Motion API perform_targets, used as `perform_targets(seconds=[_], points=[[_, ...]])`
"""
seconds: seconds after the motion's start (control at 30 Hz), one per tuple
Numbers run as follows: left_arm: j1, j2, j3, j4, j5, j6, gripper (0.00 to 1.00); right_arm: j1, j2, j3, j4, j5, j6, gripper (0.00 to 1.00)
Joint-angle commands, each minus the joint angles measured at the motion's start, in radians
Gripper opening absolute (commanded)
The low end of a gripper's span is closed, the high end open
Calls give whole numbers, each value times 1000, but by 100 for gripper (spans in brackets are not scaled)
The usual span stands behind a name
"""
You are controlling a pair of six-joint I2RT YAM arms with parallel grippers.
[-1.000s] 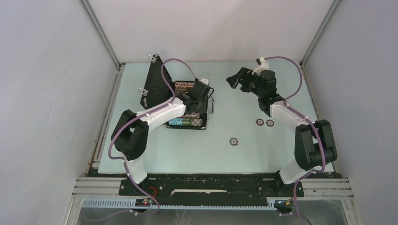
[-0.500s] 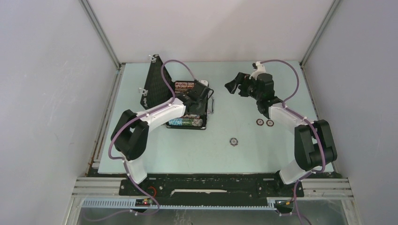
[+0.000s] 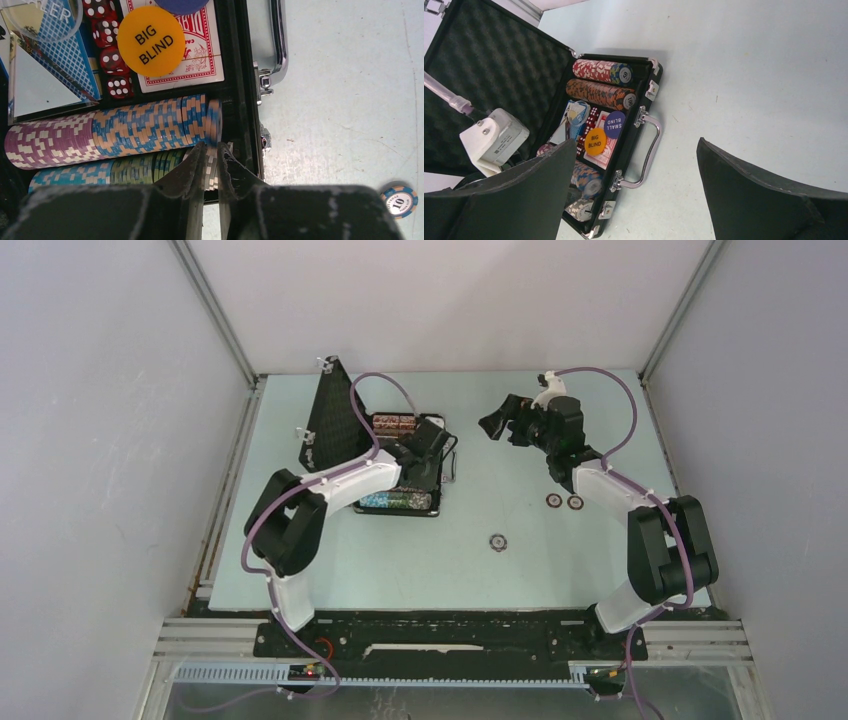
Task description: Pack up texas hold em set
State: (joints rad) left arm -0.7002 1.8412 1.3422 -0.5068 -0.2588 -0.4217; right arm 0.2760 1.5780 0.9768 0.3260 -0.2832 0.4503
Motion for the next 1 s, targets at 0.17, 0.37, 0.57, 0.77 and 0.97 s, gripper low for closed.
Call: perform_targets(seconds=[0.17,0.37,0.57,0.77,0.97], points=[[2,16,61,-12,-17,-22,22,5,-35,3,31,-1,-27,100],[2,-11,35,7,-26,-26,27,6,-32,3,33,-4,-25,100],[0,-72,-21,57,-24,-24,33,6,-27,9,21,4,-21,99],[-11,-281,-140,135,14,-12,54,20,-34,62,-162,19,-12,100],[-10,-602,-168,106,150,63,80,113,-91,94,-511,33,13,100]])
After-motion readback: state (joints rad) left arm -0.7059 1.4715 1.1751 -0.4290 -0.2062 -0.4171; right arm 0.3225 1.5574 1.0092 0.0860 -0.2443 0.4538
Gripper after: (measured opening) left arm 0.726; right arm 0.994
